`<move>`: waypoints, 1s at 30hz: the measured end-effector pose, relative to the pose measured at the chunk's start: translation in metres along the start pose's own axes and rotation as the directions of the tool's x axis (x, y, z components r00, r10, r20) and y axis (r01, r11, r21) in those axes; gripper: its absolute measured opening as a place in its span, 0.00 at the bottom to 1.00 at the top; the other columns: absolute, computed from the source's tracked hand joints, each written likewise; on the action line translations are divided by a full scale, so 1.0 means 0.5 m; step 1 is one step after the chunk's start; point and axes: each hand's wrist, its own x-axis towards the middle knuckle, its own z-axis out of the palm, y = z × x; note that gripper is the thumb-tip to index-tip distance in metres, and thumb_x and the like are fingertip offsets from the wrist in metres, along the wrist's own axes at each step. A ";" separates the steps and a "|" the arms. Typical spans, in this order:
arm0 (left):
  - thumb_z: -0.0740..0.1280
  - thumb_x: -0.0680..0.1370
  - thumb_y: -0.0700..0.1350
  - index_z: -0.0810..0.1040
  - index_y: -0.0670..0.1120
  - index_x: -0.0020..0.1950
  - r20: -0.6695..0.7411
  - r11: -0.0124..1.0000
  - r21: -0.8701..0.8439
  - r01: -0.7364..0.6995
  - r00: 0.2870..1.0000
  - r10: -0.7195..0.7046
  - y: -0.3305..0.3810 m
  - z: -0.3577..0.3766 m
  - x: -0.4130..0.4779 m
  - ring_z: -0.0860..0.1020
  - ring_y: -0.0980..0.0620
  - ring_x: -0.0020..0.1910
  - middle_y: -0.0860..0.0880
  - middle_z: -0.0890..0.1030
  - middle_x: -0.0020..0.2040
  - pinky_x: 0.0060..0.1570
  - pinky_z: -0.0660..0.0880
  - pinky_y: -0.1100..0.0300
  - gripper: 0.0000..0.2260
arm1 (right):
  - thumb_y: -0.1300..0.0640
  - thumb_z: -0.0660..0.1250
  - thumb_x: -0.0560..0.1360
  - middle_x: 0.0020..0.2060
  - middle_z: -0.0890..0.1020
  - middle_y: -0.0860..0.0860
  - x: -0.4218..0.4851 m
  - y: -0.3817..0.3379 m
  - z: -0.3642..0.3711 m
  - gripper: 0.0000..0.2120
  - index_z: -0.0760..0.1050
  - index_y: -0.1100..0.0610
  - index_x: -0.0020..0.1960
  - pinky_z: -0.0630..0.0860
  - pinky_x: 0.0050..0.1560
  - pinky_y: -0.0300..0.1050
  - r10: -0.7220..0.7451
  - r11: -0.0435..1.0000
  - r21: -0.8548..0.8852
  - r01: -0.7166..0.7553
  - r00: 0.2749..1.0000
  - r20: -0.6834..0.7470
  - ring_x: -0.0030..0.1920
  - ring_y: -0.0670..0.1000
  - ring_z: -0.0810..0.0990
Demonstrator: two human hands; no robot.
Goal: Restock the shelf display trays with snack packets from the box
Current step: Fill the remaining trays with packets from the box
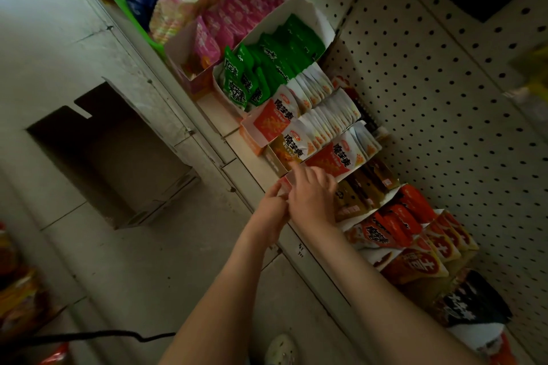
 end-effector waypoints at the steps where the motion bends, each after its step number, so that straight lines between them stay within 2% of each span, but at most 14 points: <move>1: 0.57 0.80 0.32 0.58 0.47 0.77 -0.026 1.000 -0.029 -0.013 1.000 0.012 0.008 -0.006 0.006 0.79 0.49 0.52 0.46 0.80 0.58 0.52 0.77 0.55 0.26 | 0.56 0.56 0.81 0.69 0.70 0.45 0.013 -0.009 -0.001 0.22 0.61 0.50 0.74 0.52 0.68 0.48 -0.021 1.000 0.000 0.021 1.000 0.018 0.70 0.48 0.62; 3: 0.57 0.80 0.32 0.53 0.49 0.79 -0.073 0.996 -0.087 -0.032 0.997 0.026 0.024 -0.017 0.021 0.79 0.48 0.56 0.47 0.78 0.58 0.58 0.77 0.52 0.29 | 0.56 0.57 0.80 0.71 0.67 0.45 0.036 -0.023 -0.002 0.25 0.57 0.50 0.75 0.53 0.68 0.49 -0.016 0.999 -0.033 0.019 0.996 0.093 0.71 0.49 0.60; 6: 0.56 0.80 0.33 0.61 0.52 0.77 -0.093 0.997 -0.067 -0.047 0.995 0.041 0.045 -0.026 0.039 0.78 0.48 0.55 0.50 0.80 0.50 0.63 0.74 0.48 0.27 | 0.56 0.57 0.80 0.67 0.72 0.46 0.059 -0.036 -0.001 0.20 0.64 0.49 0.71 0.57 0.66 0.50 0.049 0.996 -0.085 -0.037 0.988 0.149 0.68 0.51 0.61; 8: 0.57 0.80 0.36 0.68 0.52 0.73 -0.062 0.998 -0.036 -0.057 0.997 0.055 0.056 -0.026 0.047 0.79 0.47 0.58 0.48 0.82 0.55 0.61 0.76 0.50 0.22 | 0.55 0.55 0.81 0.63 0.76 0.45 0.067 -0.043 -0.005 0.15 0.71 0.48 0.65 0.58 0.63 0.50 0.071 0.994 -0.090 -0.059 0.988 0.138 0.65 0.51 0.62; 10: 0.57 0.81 0.39 0.71 0.52 0.69 -0.052 0.998 -0.022 -0.059 0.997 0.058 0.061 -0.023 0.050 0.79 0.47 0.58 0.47 0.81 0.58 0.57 0.76 0.52 0.18 | 0.54 0.54 0.81 0.61 0.77 0.46 0.069 -0.047 -0.013 0.14 0.74 0.48 0.61 0.58 0.62 0.49 0.096 0.992 -0.093 -0.084 0.987 0.127 0.65 0.52 0.61; 16: 0.56 0.80 0.37 0.75 0.44 0.65 -0.076 0.995 -0.097 -0.038 0.997 0.031 0.053 -0.014 0.046 0.79 0.44 0.58 0.42 0.81 0.58 0.62 0.75 0.47 0.16 | 0.51 0.56 0.81 0.63 0.72 0.50 0.067 -0.073 -0.019 0.12 0.77 0.49 0.58 0.61 0.66 0.48 0.244 0.970 -0.053 -0.239 0.961 0.129 0.64 0.55 0.61; 22: 0.55 0.81 0.41 0.76 0.40 0.61 -0.055 0.984 -0.174 0.029 0.998 -0.039 0.056 -0.033 0.040 0.80 0.45 0.55 0.41 0.83 0.53 0.57 0.76 0.51 0.14 | 0.53 0.55 0.81 0.57 0.79 0.45 0.067 -0.084 0.007 0.12 0.75 0.48 0.59 0.57 0.65 0.50 0.183 0.980 -0.099 -0.172 0.976 0.119 0.67 0.50 0.61; 25: 0.55 0.82 0.43 0.78 0.41 0.58 -0.046 0.984 -0.179 0.023 0.998 -0.031 0.067 -0.048 0.042 0.81 0.47 0.52 0.43 0.84 0.49 0.54 0.76 0.52 0.14 | 0.54 0.55 0.81 0.61 0.77 0.45 0.069 -0.101 0.010 0.13 0.72 0.48 0.63 0.57 0.65 0.49 0.160 0.985 -0.075 -0.155 0.985 0.063 0.67 0.51 0.62; 28: 0.53 0.83 0.46 0.79 0.42 0.53 -0.056 0.981 -0.195 -0.013 0.998 0.002 0.095 -0.067 0.045 0.81 0.48 0.50 0.43 0.83 0.47 0.53 0.76 0.53 0.16 | 0.57 0.56 0.80 0.63 0.75 0.48 0.084 -0.137 0.009 0.16 0.69 0.51 0.68 0.55 0.61 0.48 0.048 0.999 -0.014 -0.049 0.997 -0.059 0.66 0.51 0.65; 30: 0.51 0.84 0.51 0.77 0.41 0.54 -0.099 0.975 -0.220 -0.014 0.995 -0.008 0.117 -0.086 0.050 0.79 0.48 0.49 0.43 0.81 0.49 0.50 0.75 0.54 0.18 | 0.57 0.57 0.80 0.67 0.72 0.47 0.108 -0.150 0.010 0.20 0.64 0.51 0.72 0.52 0.62 0.48 0.010 0.999 -0.049 -0.011 1.000 -0.024 0.67 0.51 0.64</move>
